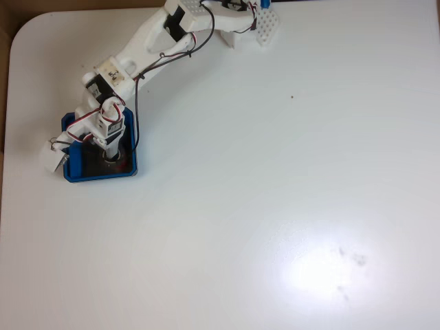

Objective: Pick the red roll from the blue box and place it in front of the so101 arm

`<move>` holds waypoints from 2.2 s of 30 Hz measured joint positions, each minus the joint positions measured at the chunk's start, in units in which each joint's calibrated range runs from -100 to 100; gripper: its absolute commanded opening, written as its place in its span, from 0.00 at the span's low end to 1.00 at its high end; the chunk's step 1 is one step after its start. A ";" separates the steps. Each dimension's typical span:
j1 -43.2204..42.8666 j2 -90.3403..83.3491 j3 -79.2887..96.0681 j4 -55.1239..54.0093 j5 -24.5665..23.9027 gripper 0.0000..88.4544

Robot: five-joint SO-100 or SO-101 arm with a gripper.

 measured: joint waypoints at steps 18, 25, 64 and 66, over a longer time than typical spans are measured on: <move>0.00 0.00 0.00 0.00 0.00 0.01; 0.00 -3.56 0.00 0.82 0.00 0.01; -50.87 -64.69 37.40 28.74 -0.33 0.01; -51.26 -64.86 44.93 22.25 -0.33 0.01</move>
